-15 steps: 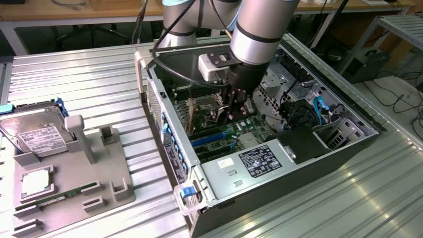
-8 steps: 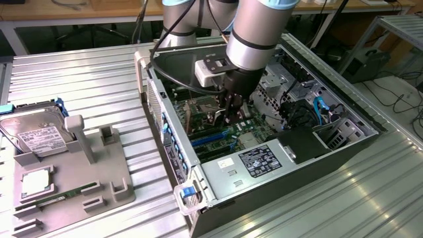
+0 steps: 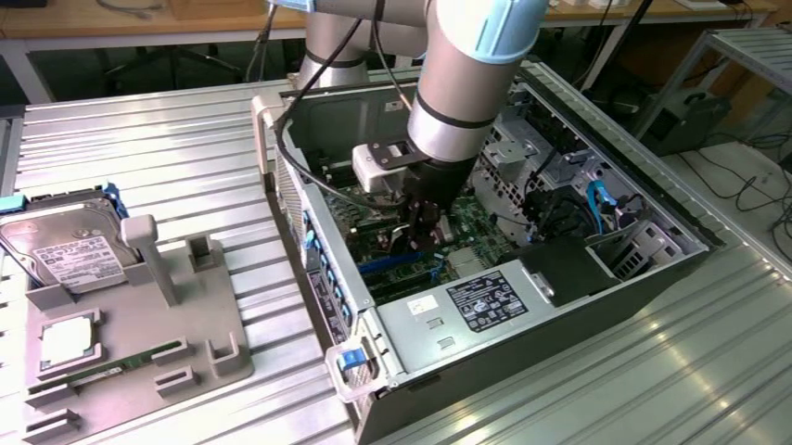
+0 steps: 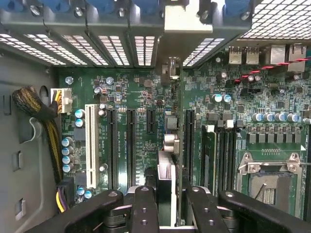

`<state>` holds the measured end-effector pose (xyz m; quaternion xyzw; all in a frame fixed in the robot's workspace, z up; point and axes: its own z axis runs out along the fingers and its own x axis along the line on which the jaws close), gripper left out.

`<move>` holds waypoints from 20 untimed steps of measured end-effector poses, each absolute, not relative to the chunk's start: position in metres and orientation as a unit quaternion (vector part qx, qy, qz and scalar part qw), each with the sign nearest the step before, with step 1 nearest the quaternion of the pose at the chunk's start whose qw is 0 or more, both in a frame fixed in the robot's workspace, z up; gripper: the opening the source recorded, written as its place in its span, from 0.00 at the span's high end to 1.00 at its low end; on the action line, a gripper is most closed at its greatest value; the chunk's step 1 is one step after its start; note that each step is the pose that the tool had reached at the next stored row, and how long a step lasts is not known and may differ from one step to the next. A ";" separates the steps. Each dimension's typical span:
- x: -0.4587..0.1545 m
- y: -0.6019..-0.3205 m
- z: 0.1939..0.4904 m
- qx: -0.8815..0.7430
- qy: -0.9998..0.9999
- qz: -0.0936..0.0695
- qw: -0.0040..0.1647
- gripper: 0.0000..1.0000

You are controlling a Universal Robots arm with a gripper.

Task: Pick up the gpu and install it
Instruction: 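Insert the gpu into the slot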

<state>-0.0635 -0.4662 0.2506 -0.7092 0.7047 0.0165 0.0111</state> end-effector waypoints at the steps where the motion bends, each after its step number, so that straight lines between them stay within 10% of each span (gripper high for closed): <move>1: -0.066 -0.466 0.249 -0.709 0.705 0.017 0.011 0.72; 20: -0.070 -0.462 0.241 -0.709 0.705 0.013 0.007 0.72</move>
